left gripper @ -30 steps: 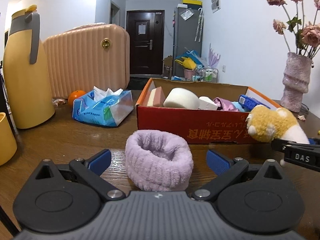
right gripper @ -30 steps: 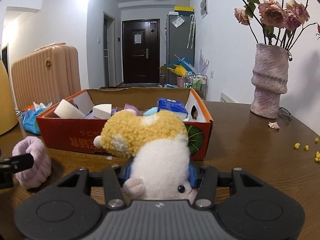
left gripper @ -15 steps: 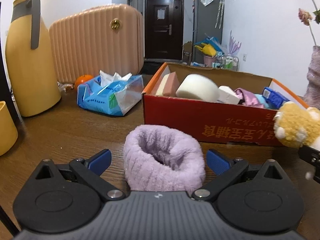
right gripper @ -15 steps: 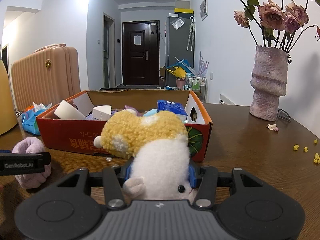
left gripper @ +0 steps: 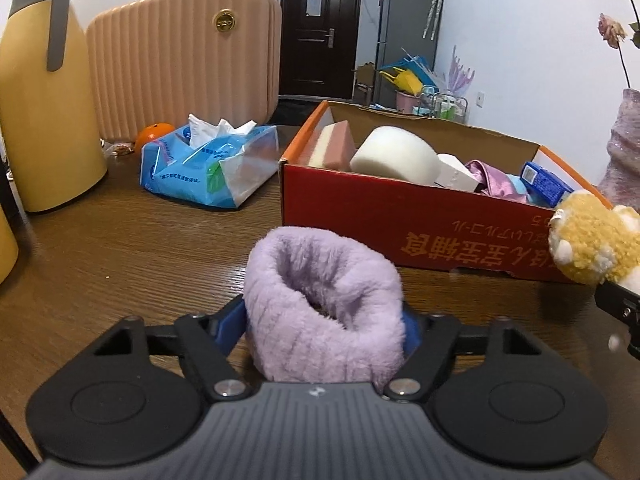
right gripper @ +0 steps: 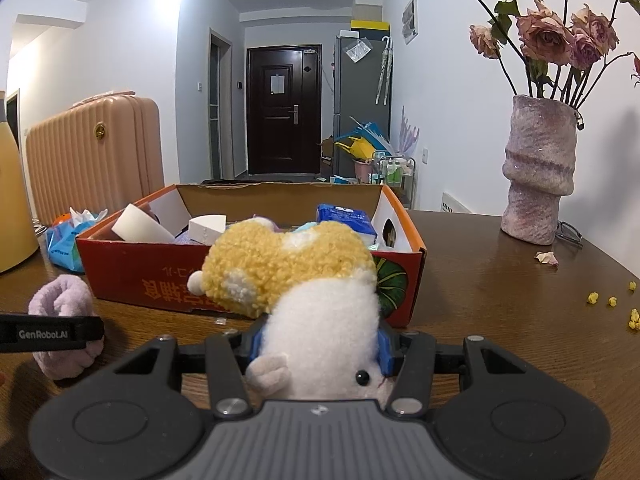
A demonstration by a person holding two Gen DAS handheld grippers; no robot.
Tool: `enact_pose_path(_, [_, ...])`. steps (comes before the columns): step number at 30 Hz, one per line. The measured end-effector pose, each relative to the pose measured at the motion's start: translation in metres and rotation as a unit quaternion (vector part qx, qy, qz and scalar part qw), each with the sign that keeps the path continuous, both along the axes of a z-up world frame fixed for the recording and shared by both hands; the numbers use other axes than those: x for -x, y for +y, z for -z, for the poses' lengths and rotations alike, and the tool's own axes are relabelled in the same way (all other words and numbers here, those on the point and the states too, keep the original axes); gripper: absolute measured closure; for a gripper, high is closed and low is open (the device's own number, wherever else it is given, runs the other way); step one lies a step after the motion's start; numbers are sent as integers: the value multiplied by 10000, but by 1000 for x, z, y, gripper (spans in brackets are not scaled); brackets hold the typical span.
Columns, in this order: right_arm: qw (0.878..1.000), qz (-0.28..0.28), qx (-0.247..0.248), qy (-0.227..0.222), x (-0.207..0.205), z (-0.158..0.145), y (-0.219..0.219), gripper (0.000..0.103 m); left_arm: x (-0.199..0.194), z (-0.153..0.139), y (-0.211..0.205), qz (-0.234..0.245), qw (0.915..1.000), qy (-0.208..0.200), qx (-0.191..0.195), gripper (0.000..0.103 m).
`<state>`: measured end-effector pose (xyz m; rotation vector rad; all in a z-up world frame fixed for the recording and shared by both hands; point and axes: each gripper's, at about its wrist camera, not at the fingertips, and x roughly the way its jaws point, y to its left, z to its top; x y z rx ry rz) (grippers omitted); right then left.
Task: Organize soft objects
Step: 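Lift and carry the plush toy and pink band in both grippers over the box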
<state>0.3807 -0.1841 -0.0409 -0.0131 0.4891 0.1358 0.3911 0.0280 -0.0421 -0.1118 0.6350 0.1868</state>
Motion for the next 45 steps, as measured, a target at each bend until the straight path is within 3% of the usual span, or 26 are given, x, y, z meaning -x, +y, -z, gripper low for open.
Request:
enact_pose_path(2, [10000,-7,-10,0,0,0,0,53,1,-1,0,79,9999,-20,74,49])
enact_pose_path(7, [10000,-14,-27,-45,2,0,-1,53,3,-5,1,202,9996,-71,160,64])
enact_pose_path(30, [9988,-42,-202,-446,7,-15,-2,53,32,-50,-9,479,9938,-993,137,65])
enact_pose_path(45, [9963,68,-357,-777,-12,-24,7,53,15,-71,-18,306,9887,-1462,147,65])
